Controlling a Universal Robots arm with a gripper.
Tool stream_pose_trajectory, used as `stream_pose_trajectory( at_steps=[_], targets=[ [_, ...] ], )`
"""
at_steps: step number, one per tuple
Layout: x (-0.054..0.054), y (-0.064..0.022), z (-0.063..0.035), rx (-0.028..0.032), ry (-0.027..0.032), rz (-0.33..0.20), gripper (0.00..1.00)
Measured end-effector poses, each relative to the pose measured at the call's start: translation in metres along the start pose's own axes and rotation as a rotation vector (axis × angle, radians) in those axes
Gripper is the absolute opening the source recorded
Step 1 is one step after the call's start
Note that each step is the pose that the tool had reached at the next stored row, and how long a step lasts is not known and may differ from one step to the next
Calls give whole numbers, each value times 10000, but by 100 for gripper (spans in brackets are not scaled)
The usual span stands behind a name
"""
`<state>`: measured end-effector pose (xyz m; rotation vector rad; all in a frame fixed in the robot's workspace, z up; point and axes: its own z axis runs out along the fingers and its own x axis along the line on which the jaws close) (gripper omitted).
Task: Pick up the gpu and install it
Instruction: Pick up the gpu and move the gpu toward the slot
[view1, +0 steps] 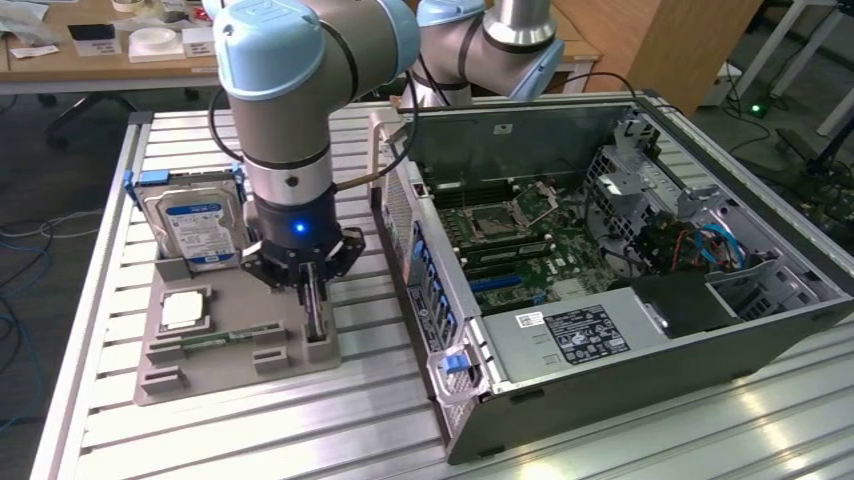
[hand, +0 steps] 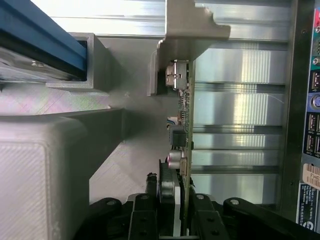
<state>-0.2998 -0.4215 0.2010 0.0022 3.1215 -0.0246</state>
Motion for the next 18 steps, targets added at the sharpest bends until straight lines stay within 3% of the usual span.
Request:
stream_pose_trajectory(
  at_steps=[18],
  targets=[
    [-14, 0, 0, 1, 1, 0, 28]
  ],
)
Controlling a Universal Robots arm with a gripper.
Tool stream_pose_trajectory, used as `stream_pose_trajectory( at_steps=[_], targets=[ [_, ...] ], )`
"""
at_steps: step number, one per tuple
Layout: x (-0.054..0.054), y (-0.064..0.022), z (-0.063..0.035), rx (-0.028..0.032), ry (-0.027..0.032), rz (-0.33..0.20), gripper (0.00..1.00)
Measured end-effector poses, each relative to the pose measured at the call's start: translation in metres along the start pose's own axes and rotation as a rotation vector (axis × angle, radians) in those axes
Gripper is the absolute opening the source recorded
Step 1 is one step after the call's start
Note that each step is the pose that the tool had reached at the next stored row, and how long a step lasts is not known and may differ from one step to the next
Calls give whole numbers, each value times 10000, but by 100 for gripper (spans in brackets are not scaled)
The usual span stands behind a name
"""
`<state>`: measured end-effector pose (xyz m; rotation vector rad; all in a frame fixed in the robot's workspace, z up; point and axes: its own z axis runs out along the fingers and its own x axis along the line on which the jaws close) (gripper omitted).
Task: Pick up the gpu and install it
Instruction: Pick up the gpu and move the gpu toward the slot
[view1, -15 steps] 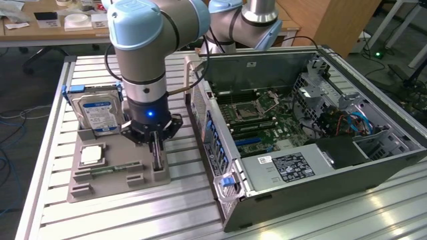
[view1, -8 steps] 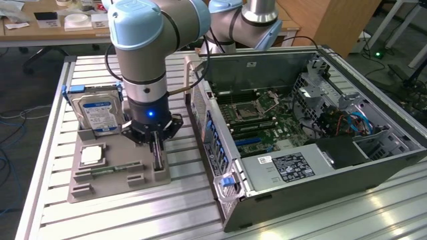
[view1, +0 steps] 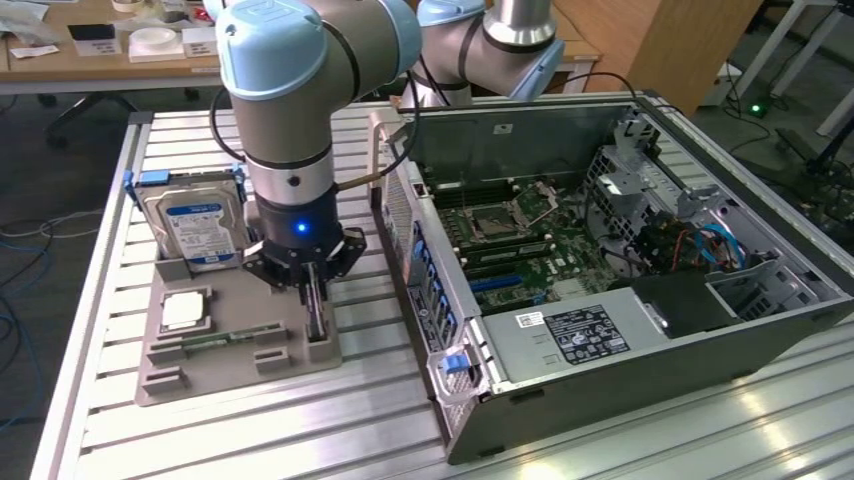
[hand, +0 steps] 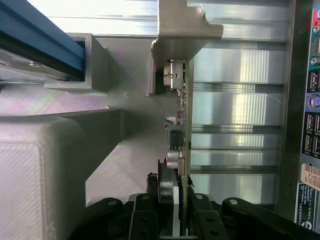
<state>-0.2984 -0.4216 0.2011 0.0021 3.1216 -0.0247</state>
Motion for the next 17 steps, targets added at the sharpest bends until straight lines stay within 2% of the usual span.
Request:
stream_pose_trajectory(
  at_steps=[4, 8, 13, 17],
  targets=[
    [-1, 1, -1, -8, -1, 1, 28],
    [-2, -1, -50, -8, 0, 0, 28],
    [-3, -2, -163, -17, 0, 1, 28],
    [-6, -5, -317, -19, 1, 1, 28]
  ],
)
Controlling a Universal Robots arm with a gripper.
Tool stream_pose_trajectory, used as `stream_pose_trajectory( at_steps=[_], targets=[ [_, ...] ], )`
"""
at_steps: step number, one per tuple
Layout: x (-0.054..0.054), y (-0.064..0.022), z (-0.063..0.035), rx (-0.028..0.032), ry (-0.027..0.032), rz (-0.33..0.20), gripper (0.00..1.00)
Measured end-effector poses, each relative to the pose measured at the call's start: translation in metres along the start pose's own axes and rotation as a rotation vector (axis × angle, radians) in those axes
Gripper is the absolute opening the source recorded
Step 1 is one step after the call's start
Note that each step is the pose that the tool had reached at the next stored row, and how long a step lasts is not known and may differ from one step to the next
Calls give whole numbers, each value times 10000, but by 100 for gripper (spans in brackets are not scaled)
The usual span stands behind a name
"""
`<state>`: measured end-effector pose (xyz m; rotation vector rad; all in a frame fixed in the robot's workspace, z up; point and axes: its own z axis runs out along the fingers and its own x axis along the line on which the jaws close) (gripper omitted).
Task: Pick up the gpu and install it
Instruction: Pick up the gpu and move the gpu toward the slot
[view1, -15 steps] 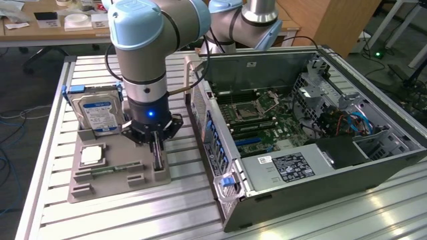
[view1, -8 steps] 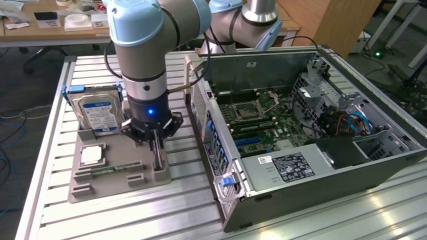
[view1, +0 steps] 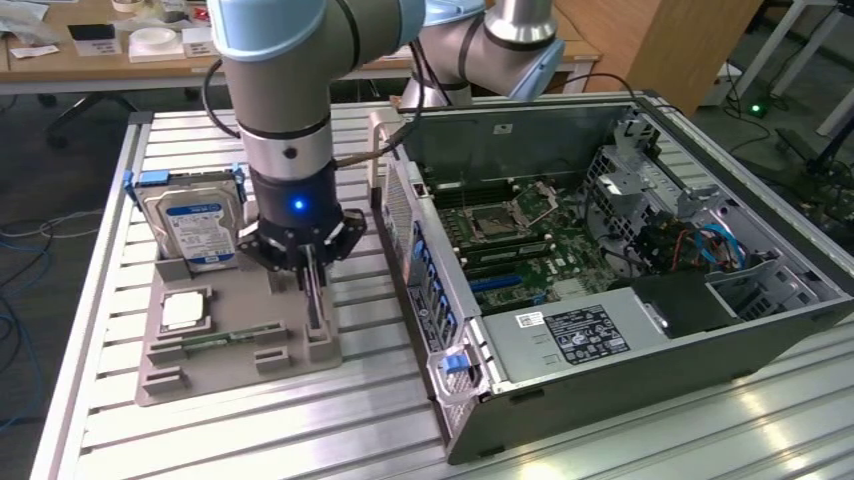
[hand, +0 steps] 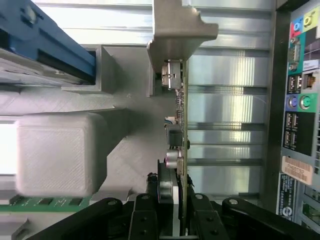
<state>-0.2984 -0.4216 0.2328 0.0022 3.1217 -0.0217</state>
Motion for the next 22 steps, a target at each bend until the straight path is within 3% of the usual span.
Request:
stream_pose_trajectory(
  at_steps=[14, 22],
  targets=[
    [-11, -7, -537, -1, 0, 0, 28],
    [-15, -11, -767, -1, 8, 0, 28]
  ],
)
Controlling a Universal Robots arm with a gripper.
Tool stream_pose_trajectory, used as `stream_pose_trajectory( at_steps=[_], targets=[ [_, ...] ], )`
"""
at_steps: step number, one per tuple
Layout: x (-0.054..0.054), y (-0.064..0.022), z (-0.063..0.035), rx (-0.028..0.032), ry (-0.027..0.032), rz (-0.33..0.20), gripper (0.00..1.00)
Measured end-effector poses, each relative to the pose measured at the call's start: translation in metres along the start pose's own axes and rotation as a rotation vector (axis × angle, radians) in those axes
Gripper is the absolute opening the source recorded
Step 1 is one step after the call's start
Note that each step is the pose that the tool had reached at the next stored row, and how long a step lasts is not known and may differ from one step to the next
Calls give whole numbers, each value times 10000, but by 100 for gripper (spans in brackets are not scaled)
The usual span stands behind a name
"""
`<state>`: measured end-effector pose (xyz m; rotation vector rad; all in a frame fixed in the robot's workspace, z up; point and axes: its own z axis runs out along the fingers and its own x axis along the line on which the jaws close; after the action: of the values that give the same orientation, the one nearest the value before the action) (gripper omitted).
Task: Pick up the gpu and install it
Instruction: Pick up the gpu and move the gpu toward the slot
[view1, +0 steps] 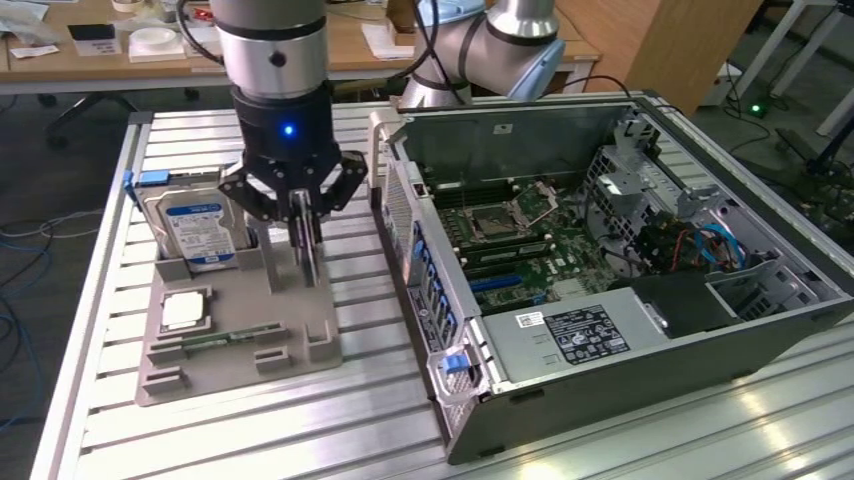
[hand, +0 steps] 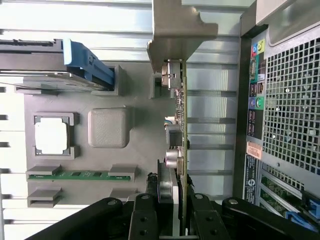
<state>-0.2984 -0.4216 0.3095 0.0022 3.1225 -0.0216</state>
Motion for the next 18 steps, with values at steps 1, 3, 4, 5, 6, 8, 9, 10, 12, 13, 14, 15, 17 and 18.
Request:
stream_pose_trajectory(
  at_steps=[1, 3, 4, 5, 6, 8, 9, 10, 12, 13, 14, 15, 17, 18],
  targets=[
    [-1, -1, -35, 0, 0, 0, 28],
    [-2, -1, -108, 0, 0, 1, 28],
    [-3, -2, -144, -1, -1, 0, 28],
    [-4, -2, -182, 0, 0, 0, 28],
    [-5, -3, -225, 0, 0, 0, 28],
    [-6, -4, -302, -1, 0, 0, 28],
    [-7, -5, -340, 0, 0, 0, 28],
    [-7, -5, -377, 0, 0, 0, 28],
    [-9, -6, -451, 0, -1, 0, 28],
    [-10, -7, -491, -1, 0, 0, 28],
    [-10, -7, -526, -1, -1, 0, 28],
    [-11, -8, -564, 0, 1, 0, 28],
    [-12, -8, -625, 0, 0, 0, 28],
    [-12, -8, -636, -1, 6, -1, 28]
  ],
)
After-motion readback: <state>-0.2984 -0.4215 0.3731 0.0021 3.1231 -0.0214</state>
